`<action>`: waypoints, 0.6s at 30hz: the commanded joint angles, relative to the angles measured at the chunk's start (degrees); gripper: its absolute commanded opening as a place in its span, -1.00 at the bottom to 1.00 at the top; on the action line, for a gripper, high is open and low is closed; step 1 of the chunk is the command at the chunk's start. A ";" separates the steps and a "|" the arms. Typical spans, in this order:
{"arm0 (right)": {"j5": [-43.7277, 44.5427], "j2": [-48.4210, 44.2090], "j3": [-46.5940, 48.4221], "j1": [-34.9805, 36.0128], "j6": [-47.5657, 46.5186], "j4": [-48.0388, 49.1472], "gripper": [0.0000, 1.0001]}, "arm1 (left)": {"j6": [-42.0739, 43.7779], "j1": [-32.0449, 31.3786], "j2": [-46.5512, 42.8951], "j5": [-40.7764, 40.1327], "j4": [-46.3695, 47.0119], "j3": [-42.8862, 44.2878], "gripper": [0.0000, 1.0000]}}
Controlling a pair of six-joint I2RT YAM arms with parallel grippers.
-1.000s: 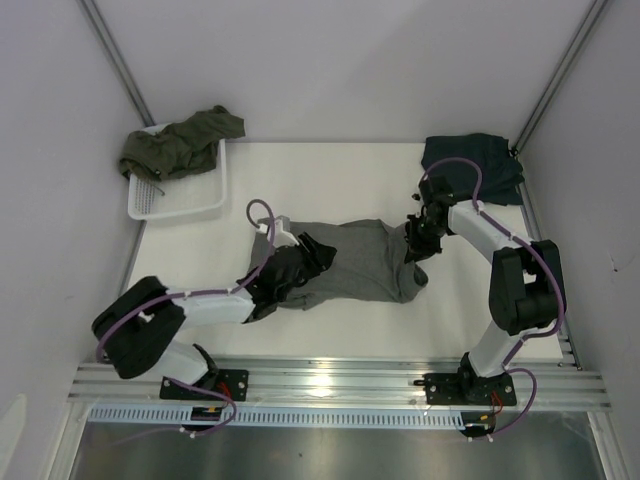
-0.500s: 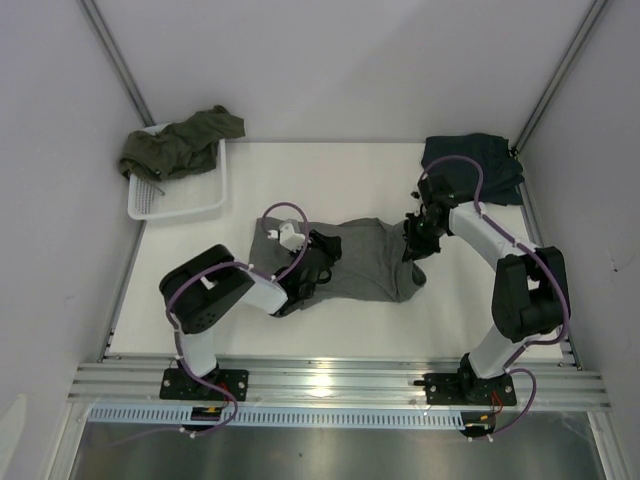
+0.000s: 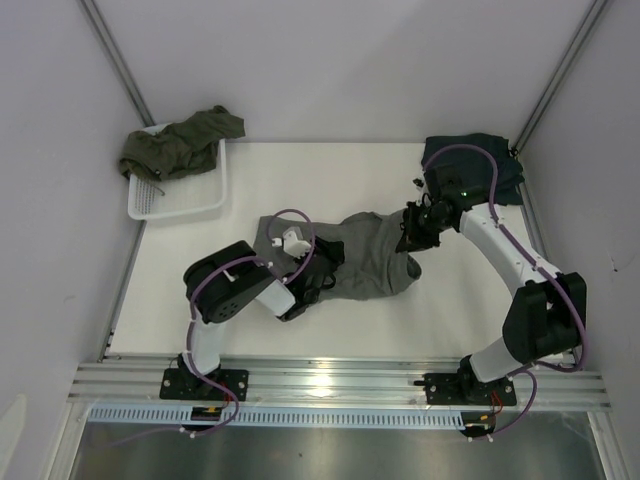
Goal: Fold and stack the shorts
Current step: Fold the shorts
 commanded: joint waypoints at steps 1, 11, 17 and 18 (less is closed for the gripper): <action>-7.09 -3.65 4.06 0.47 5.49 1.25 -1.00 | -0.98 -1.00 1.29 -1.79 4.21 1.95 0.08; -23.71 -1.37 6.26 0.74 16.31 5.74 -1.00 | 3.23 -2.23 -0.46 -3.64 0.97 4.49 0.10; -22.13 -1.19 8.11 -1.99 13.96 1.97 -1.00 | 7.35 -2.32 -5.90 -3.11 -2.29 4.76 0.23; -22.13 -1.28 8.20 -3.03 12.73 0.66 -1.00 | 8.15 -2.32 -9.13 -3.37 -5.43 4.76 0.32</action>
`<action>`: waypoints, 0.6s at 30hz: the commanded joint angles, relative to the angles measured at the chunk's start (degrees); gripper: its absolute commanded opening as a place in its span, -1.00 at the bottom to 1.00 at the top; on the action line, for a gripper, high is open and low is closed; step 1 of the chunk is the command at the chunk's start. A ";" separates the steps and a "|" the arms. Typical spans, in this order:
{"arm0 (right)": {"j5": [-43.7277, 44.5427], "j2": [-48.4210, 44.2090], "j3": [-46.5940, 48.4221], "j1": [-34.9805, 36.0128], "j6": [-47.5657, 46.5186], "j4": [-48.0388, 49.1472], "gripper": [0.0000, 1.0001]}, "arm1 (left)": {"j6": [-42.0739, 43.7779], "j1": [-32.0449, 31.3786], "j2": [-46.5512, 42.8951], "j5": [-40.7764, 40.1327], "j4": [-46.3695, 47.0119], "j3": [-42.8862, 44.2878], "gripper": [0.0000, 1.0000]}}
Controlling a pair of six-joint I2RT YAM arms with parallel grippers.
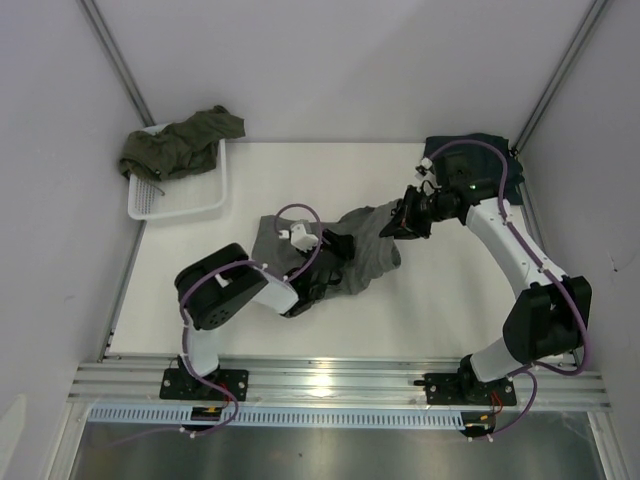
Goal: Fold and stack the shorts
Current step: Fold the shorts
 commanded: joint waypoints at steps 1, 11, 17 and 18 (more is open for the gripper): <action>-3.03 -0.30 3.21 -2.54 -1.33 -2.35 -1.00 | 5.86 -0.24 -9.18 -2.06 -4.62 1.52 0.37; -0.31 -1.00 4.18 -4.30 -8.01 -7.44 -1.00 | 11.93 8.80 -32.91 7.17 -32.21 -3.20 0.48; 1.54 -1.52 4.44 -7.72 -12.58 -12.37 -1.00 | 15.10 14.25 -42.41 8.40 -35.84 -13.91 0.50; 1.89 -1.96 4.36 -8.08 -12.68 -12.89 -1.00 | 15.10 15.39 -42.94 8.75 -35.67 -14.99 0.50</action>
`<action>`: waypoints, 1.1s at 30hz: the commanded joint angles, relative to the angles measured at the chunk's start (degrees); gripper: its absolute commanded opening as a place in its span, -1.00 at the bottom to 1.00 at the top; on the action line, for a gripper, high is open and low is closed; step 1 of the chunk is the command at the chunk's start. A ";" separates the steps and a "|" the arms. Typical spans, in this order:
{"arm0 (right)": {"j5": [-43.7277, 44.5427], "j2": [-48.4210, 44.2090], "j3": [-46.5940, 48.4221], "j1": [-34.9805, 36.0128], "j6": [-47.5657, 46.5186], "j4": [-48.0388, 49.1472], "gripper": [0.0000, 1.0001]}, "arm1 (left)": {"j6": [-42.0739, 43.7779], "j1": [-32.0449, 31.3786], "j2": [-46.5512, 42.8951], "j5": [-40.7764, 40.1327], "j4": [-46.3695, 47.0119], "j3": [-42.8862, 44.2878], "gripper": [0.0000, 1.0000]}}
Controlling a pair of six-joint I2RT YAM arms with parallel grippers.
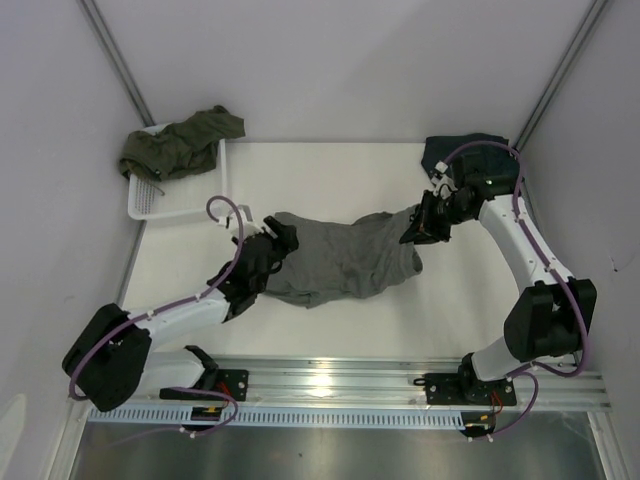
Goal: Fold and stack the shorts
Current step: Fold the shorts
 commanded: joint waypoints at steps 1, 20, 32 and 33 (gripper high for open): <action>0.30 -2.25 2.63 -2.20 -3.12 -3.39 -1.00 | 3.19 2.55 -1.59 2.67 -4.70 -6.42 0.51; -0.14 -3.13 6.84 0.52 3.28 -4.36 -1.00 | 4.77 0.46 10.01 12.97 15.96 -17.77 0.41; 12.59 6.71 19.32 12.38 7.33 -9.89 -1.00 | 0.47 -11.33 0.43 6.72 8.93 -23.93 0.38; 14.17 8.54 21.16 14.39 7.51 -10.51 -1.00 | 0.12 -12.03 -0.09 6.72 8.49 -24.02 0.37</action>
